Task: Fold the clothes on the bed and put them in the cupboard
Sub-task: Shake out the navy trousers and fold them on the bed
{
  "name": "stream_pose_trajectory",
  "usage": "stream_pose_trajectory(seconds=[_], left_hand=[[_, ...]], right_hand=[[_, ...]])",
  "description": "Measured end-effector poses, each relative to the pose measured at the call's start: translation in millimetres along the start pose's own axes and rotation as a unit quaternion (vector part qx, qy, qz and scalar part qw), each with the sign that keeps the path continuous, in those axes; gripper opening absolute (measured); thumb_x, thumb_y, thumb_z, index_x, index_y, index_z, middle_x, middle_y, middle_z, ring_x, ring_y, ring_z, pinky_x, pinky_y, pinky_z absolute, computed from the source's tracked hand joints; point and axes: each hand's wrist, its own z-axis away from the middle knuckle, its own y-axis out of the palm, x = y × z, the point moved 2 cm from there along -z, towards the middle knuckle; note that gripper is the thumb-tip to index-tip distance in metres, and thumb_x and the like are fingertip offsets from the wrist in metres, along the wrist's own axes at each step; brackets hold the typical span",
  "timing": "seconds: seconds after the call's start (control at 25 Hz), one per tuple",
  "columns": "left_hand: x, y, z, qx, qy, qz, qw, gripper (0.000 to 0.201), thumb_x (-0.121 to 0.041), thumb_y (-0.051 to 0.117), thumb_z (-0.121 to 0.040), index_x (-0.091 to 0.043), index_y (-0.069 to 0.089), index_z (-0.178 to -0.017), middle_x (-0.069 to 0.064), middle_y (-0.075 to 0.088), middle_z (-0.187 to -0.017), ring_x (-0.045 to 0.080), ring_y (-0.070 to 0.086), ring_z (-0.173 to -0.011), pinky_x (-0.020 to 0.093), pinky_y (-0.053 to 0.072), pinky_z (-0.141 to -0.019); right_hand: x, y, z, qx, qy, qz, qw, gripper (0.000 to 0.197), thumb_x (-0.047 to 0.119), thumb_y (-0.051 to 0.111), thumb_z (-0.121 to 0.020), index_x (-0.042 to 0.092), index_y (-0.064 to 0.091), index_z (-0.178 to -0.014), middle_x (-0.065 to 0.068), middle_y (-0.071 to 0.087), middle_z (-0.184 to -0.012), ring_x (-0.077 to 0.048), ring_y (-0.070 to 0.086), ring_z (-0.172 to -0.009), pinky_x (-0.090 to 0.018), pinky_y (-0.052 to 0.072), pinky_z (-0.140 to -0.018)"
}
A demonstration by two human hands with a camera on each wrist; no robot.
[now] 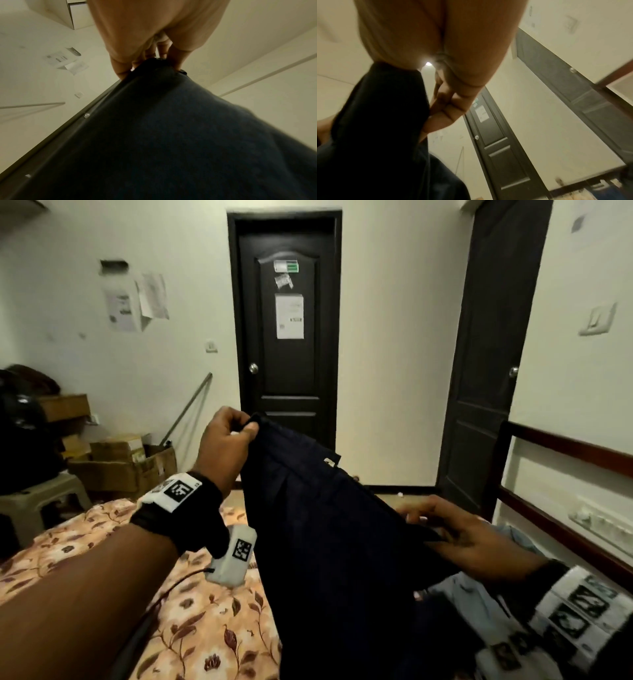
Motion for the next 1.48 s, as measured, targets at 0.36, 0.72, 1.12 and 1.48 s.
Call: stream_pose_trajectory(seconds=[0.36, 0.72, 1.12, 1.48], left_hand=[[-162.9, -68.4, -75.0, -0.053, 0.037, 0.108, 0.992, 0.017, -0.010, 0.060, -0.094, -0.018, 0.054, -0.080, 0.004, 0.056, -0.079, 0.020, 0.054, -0.072, 0.033, 0.049, -0.063], [-223.5, -94.0, -83.1, 0.081, 0.090, 0.150, 0.981, 0.009, -0.005, 0.059, -0.093, -0.006, 0.056, -0.085, 0.006, 0.052, -0.074, 0.014, 0.050, -0.059, 0.019, 0.047, -0.050], [-248.4, -93.2, -80.4, 0.009, 0.215, 0.134, 0.967, 0.024, 0.001, 0.061, -0.091, -0.018, 0.069, -0.105, 0.006, 0.070, -0.083, 0.012, 0.066, -0.070, 0.025, 0.058, -0.065], [-187.5, -105.3, -42.3, 0.049, 0.201, 0.150, 0.967, 0.009, -0.012, 0.078, -0.075, -0.012, 0.071, -0.080, 0.001, 0.073, -0.067, 0.011, 0.068, -0.058, 0.021, 0.056, -0.053]], right_hand=[[219.8, -93.0, -83.5, 0.021, -0.157, 0.226, 0.961, 0.061, 0.064, 0.072, -0.067, 0.003, 0.070, -0.072, -0.015, 0.061, -0.083, -0.038, 0.059, -0.078, -0.038, 0.050, -0.072], [316.7, -170.5, -113.3, -0.095, -0.071, 0.362, 0.925, 0.031, 0.035, 0.076, -0.074, 0.004, 0.073, -0.073, 0.000, 0.065, -0.053, -0.007, 0.062, -0.052, -0.014, 0.047, -0.049], [337.9, -180.1, -100.4, -0.241, -0.188, 0.383, 0.872, 0.031, 0.039, 0.076, -0.071, 0.009, 0.070, -0.081, -0.006, 0.065, -0.073, -0.018, 0.061, -0.072, -0.018, 0.045, -0.063], [288.6, -147.4, -77.8, -0.122, -0.137, 0.255, 0.949, 0.040, 0.028, 0.077, -0.065, 0.024, 0.064, -0.102, -0.009, 0.068, -0.088, -0.040, 0.063, -0.085, -0.053, 0.051, -0.085]])
